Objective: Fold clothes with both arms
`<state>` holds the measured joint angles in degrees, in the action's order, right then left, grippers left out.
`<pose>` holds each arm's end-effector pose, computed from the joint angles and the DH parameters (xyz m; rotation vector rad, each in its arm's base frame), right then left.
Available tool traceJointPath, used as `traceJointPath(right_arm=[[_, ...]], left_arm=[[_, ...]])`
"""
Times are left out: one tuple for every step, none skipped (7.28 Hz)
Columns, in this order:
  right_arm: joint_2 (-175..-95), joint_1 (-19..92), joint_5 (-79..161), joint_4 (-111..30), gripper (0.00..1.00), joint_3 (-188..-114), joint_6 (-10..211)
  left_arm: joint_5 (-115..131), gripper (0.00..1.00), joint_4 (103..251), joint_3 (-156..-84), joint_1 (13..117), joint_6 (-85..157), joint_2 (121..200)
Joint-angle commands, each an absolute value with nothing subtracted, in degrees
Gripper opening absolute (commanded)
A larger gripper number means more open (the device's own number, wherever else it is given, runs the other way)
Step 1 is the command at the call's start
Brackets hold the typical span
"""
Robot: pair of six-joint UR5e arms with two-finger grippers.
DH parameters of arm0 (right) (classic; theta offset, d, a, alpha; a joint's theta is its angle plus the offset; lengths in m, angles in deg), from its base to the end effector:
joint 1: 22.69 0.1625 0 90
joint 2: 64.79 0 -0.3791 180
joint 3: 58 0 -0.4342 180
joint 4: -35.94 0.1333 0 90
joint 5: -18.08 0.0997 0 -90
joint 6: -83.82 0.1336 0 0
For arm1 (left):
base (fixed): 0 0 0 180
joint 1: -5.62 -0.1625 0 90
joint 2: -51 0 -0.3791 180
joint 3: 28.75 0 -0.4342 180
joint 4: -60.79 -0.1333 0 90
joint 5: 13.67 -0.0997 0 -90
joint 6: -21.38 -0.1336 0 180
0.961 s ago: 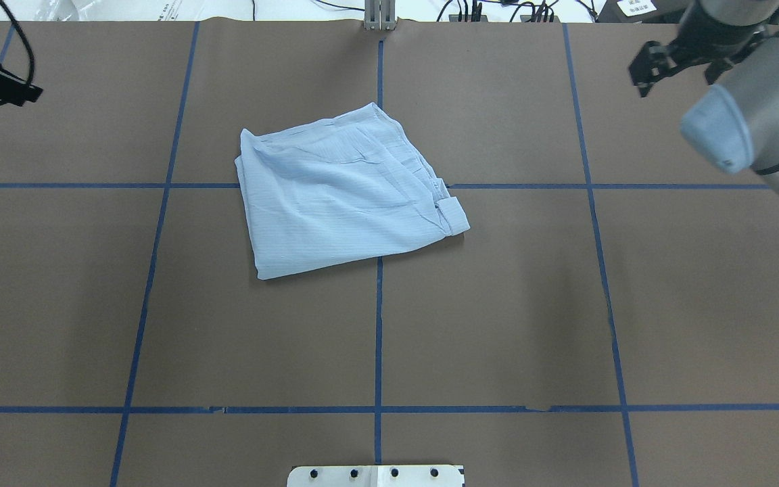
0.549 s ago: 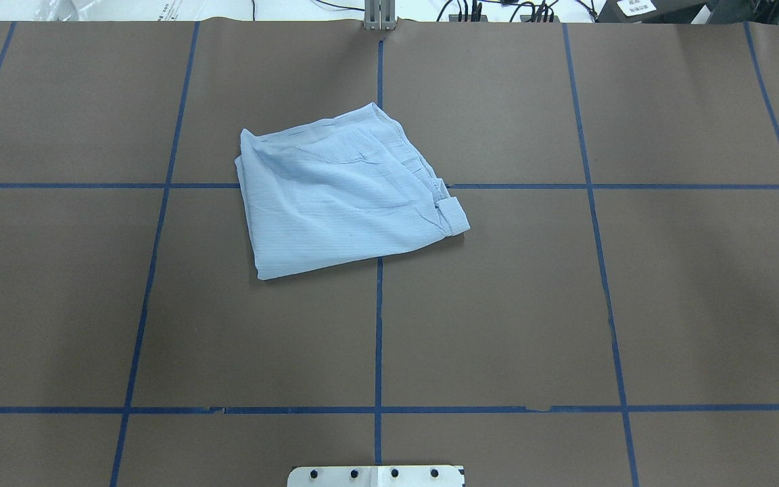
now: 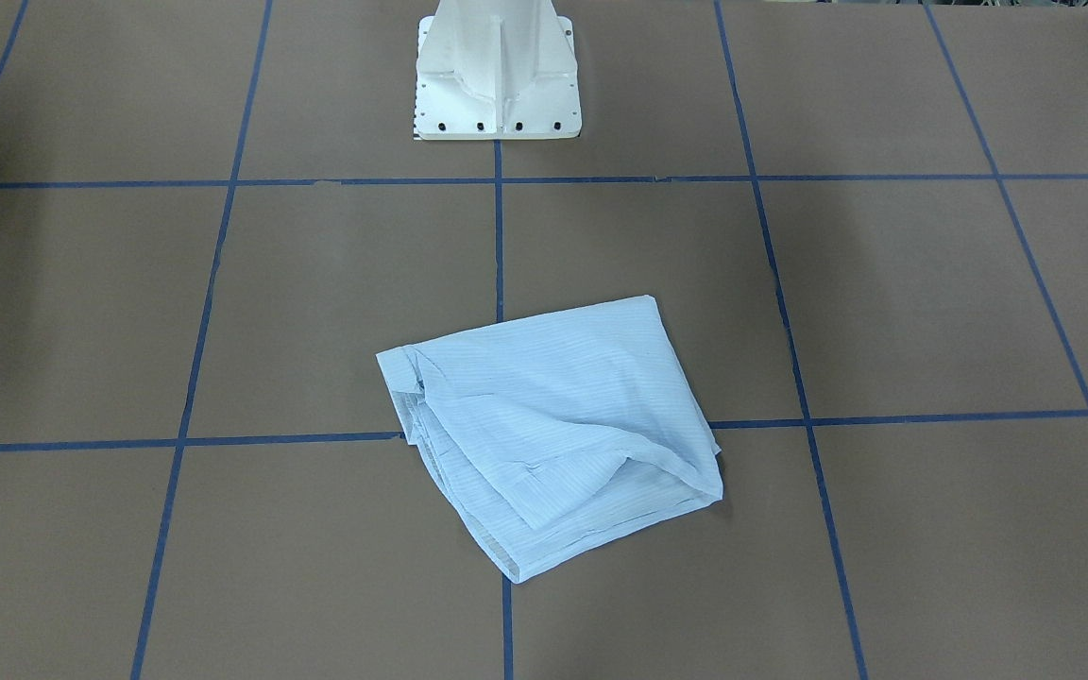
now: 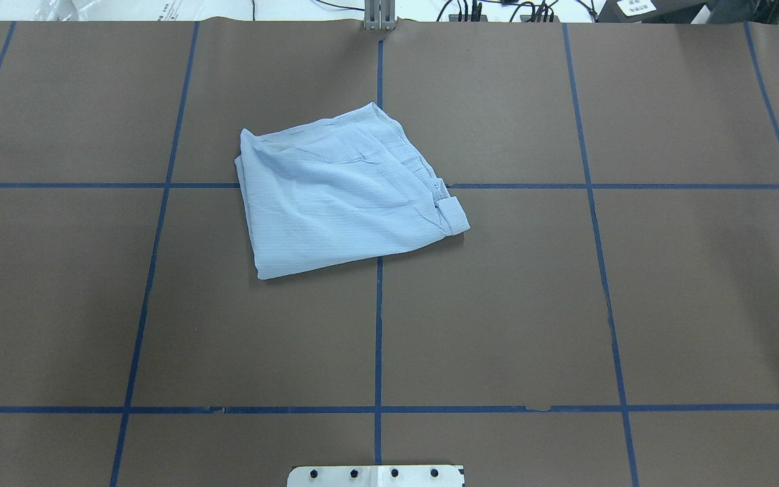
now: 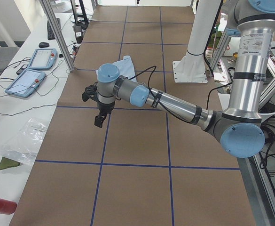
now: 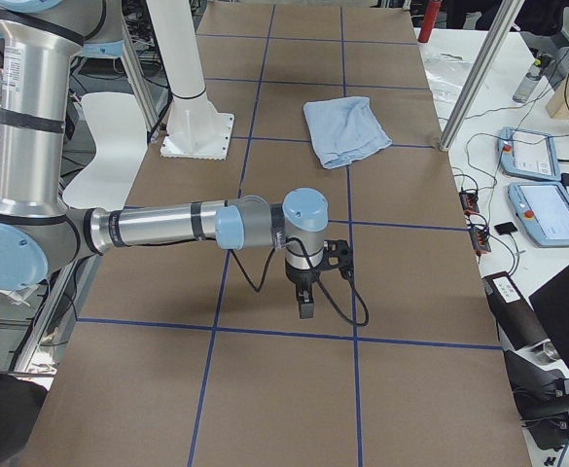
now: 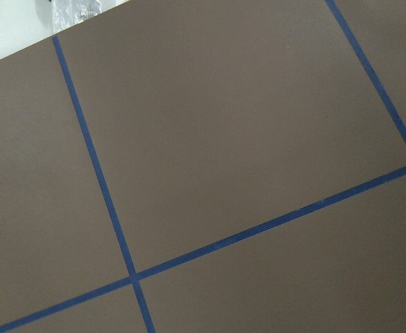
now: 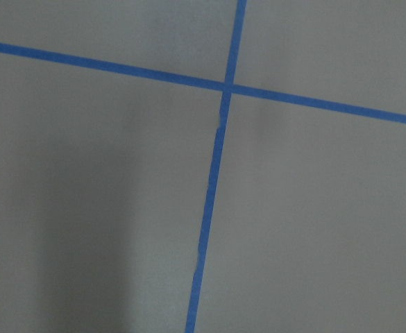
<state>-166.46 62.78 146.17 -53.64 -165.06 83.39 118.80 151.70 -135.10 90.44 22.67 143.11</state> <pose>0.0140 -0.4680 0.5875 0.0739 -0.6677 -0.1170 0.0070 -0.5542 0.4638 0.2807 0.7517 0.1895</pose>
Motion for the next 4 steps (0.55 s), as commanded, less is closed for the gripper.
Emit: traceJointPath(right_arm=[[-169.2, 62.92, 146.84, -49.5, 1.0, -164.61, 84.96], [-169.11, 62.92, 146.84, -49.49, 1.0, -164.61, 85.05], [-169.11, 62.92, 147.71, -49.49, 1.0, -164.61, 85.05], [-169.11, 62.92, 148.41, -49.49, 1.0, -164.61, 85.05]], left_arm=[[119.14, 1.0, 143.62, -135.97, 92.01, 23.14, 141.71], [118.26, 1.0, 143.24, -135.11, 92.01, 23.23, 141.79], [118.25, 1.0, 141.58, -134.92, 92.01, 22.88, 141.1], [118.43, 1.0, 142.87, -135.62, 92.1, 21.22, 136.48]])
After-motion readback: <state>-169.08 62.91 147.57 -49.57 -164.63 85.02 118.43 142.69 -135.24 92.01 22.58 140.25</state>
